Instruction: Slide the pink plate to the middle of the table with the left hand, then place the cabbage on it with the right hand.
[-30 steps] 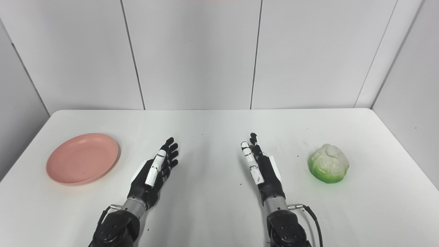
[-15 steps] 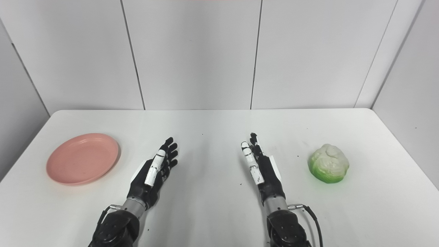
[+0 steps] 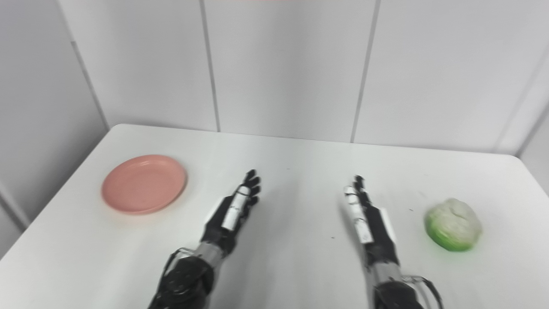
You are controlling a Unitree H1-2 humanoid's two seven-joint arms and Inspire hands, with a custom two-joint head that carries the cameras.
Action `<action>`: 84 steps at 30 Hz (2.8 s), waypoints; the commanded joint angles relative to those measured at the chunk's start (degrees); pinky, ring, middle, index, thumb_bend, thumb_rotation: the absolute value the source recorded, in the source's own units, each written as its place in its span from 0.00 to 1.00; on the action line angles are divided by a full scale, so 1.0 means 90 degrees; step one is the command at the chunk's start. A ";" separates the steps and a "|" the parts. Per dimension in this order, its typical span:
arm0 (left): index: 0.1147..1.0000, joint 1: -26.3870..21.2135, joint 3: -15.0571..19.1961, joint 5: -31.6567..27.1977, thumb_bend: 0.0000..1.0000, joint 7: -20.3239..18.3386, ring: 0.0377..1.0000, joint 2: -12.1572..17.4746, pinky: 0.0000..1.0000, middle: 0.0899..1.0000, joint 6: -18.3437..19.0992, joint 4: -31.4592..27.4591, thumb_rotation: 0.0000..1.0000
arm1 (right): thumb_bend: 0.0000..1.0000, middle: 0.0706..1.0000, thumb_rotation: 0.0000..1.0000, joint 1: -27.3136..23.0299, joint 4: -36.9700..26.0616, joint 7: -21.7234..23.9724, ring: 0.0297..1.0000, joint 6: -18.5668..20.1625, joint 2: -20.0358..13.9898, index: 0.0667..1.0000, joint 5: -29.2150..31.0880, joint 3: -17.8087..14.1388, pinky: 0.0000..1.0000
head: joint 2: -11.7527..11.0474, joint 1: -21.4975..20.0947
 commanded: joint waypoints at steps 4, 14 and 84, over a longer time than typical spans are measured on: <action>0.99 -0.0324 -0.0184 0.0295 0.48 0.0165 1.00 -0.0249 1.00 1.00 -0.0258 0.0231 1.00 | 0.15 1.00 1.00 -0.0134 -0.0175 0.0208 1.00 -0.0467 -0.0069 1.00 0.0364 -0.0135 1.00 | -0.0120 0.0401; 0.99 -0.0396 -0.0237 0.0411 0.47 0.0261 1.00 -0.0334 1.00 1.00 -0.0283 0.0372 1.00 | 0.09 1.00 1.00 -0.0190 -0.0097 0.0363 1.00 -0.0562 -0.0074 1.00 0.0682 -0.0223 1.00 | -0.0234 0.0610; 0.94 -0.0557 0.2389 -0.0947 0.44 0.1283 0.96 0.0716 0.96 0.96 0.0182 -0.3517 1.00 | 0.13 1.00 1.00 -0.0173 -0.0372 0.0404 1.00 -0.0216 -0.0217 1.00 0.0634 -0.0199 1.00 | 0.0256 0.0783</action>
